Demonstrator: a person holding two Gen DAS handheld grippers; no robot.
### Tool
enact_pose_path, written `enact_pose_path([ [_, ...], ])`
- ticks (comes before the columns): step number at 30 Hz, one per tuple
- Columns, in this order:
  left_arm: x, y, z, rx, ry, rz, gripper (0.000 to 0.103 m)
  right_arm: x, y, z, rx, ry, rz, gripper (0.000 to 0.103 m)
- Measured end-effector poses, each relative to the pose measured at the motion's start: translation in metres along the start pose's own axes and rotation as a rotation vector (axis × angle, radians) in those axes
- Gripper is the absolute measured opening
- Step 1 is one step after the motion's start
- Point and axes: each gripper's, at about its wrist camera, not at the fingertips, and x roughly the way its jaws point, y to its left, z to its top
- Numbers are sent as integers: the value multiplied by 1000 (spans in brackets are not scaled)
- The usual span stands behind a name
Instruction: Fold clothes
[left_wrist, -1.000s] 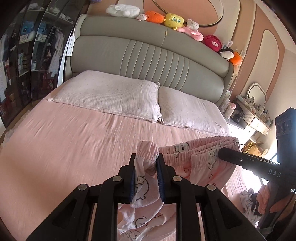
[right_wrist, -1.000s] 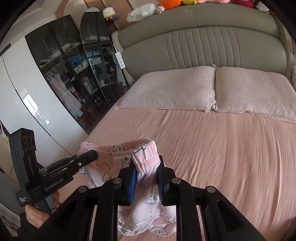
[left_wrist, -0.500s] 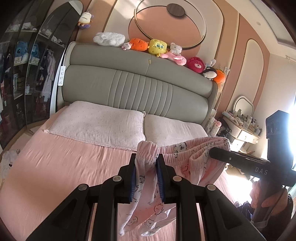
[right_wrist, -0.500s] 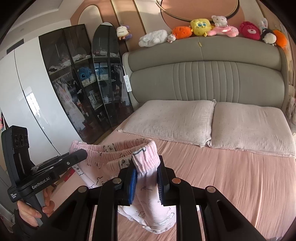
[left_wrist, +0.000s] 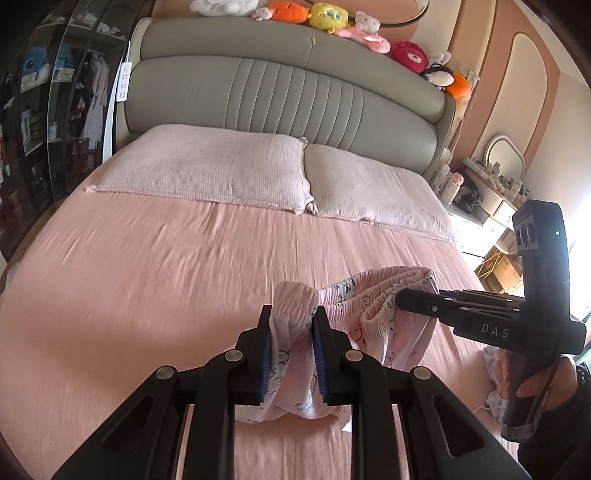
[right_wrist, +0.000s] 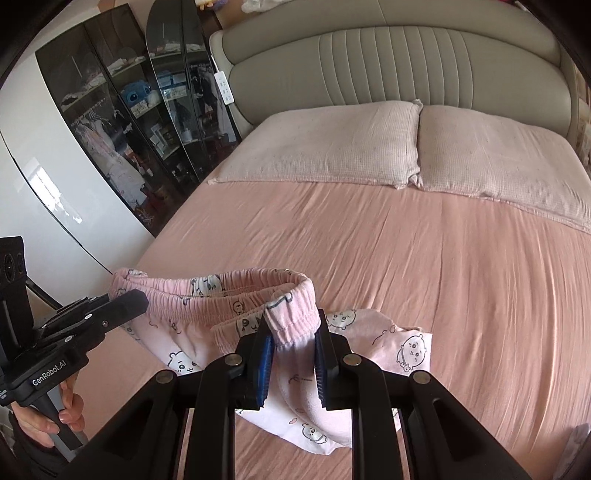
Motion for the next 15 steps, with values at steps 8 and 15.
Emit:
enact_pose_path([
  [8,33,24,-43,-32,116,16,17,60,3,-32,-31,130,-4,17],
  [15,60,41,-74,-56,204,28,17,98,-2,-58,-51,220,-23,17],
])
